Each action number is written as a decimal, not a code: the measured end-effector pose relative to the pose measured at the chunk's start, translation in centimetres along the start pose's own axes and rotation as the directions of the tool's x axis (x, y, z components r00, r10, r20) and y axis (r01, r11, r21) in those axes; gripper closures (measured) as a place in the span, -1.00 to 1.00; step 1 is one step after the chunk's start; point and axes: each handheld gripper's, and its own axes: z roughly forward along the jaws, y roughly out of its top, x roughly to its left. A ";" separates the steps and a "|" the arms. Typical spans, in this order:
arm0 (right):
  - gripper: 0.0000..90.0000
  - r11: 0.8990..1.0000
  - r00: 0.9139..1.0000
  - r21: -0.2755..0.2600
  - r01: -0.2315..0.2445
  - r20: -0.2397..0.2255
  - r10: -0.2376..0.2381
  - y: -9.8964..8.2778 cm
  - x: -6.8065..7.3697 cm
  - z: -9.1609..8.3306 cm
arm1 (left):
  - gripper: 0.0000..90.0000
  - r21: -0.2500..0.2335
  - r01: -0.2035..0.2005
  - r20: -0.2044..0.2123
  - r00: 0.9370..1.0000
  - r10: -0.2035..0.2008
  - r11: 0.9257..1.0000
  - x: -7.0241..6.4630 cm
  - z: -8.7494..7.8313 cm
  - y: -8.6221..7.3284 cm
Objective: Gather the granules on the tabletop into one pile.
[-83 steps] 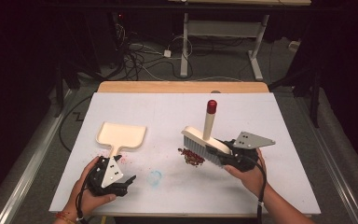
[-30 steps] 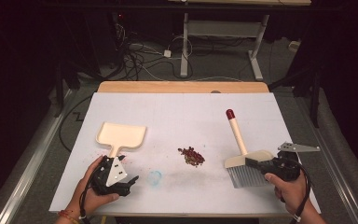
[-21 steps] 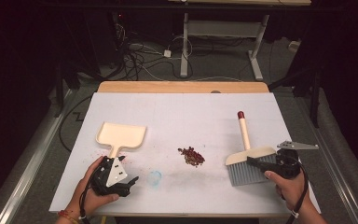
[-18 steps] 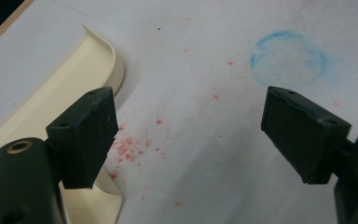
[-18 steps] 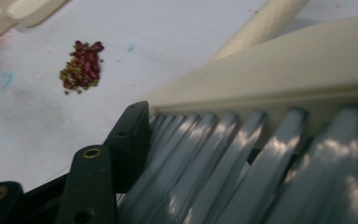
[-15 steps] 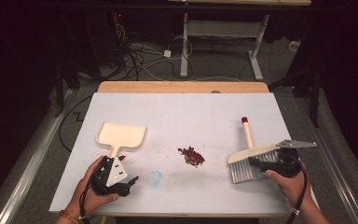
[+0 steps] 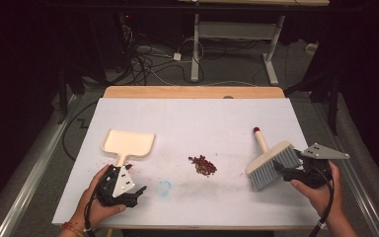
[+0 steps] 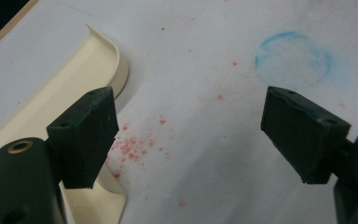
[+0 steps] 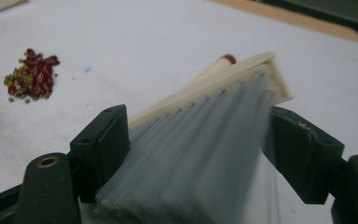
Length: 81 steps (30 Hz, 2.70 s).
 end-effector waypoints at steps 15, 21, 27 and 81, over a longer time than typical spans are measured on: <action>-0.32 0.996 0.996 -0.038 0.081 0.037 -0.079 0.9 0.6 -0.1 | -0.61 0.006 -0.005 0.006 1.000 0.005 1.000 0.0 0.1 0.1; -0.30 0.992 0.990 -0.011 0.127 0.060 -0.127 1.7 0.9 2.4 | -0.61 0.011 -0.010 0.008 1.000 0.010 1.000 -0.1 0.3 0.2; -0.27 0.982 0.983 0.118 0.145 0.098 -0.157 2.1 -0.5 7.8 | -0.61 0.009 -0.011 0.008 1.000 0.011 1.000 -0.1 0.3 0.2; -0.61 0.961 0.989 -0.238 0.142 -0.014 -0.150 -0.3 5.0 1.7 | -0.62 -0.012 0.020 0.009 1.000 -0.020 1.000 0.1 0.4 0.3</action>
